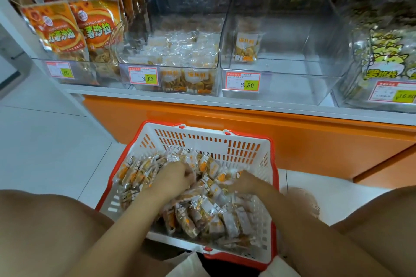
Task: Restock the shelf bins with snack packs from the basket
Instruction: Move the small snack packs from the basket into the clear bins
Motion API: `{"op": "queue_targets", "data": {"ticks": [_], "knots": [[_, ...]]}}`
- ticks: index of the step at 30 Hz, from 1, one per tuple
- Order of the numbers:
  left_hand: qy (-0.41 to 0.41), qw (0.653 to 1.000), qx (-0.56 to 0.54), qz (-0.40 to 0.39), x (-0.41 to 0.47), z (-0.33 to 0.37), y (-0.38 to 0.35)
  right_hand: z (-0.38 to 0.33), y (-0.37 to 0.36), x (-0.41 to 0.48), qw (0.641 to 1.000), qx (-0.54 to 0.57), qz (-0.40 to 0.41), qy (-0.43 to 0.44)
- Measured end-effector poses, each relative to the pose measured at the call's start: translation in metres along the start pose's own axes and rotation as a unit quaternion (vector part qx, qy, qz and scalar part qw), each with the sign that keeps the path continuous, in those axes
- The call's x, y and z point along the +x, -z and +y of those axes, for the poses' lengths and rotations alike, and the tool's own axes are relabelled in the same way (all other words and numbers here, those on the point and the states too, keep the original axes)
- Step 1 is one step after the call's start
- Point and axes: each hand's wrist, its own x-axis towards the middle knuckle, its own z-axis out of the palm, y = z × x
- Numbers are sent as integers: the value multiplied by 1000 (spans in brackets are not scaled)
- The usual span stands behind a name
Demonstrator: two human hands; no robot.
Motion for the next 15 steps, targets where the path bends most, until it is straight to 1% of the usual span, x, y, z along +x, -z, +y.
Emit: {"op": "queue_targets", "data": {"ticks": [2,3,4,6,7,9,10,11,13,14,15], "knots": [[-3,999,-31,19,0,3,4,-7,26,-13,995,93,-3,34],[-5,998,-57,26,1,4,7,-11,37,-20,988,143,-28,55],[-3,995,-95,31,1,5,10,-16,47,-29,972,210,-62,80],[-8,982,-184,47,2,12,16,-24,60,-40,904,383,-148,116],[-15,974,-218,56,3,16,19,-27,64,-42,870,441,-180,127],[-31,957,-278,73,4,25,24,-38,68,-52,820,494,-236,166],[-41,948,-305,87,4,29,26,-43,69,-57,804,505,-253,184],[-52,939,-324,106,3,32,27,-49,71,-63,797,506,-263,198],[-75,928,-331,151,3,34,28,-57,75,-72,803,499,-251,208],[-85,927,-322,175,3,34,28,-59,77,-74,815,486,-236,210],[-96,924,-314,198,2,34,29,-63,81,-78,835,458,-215,215]]}}
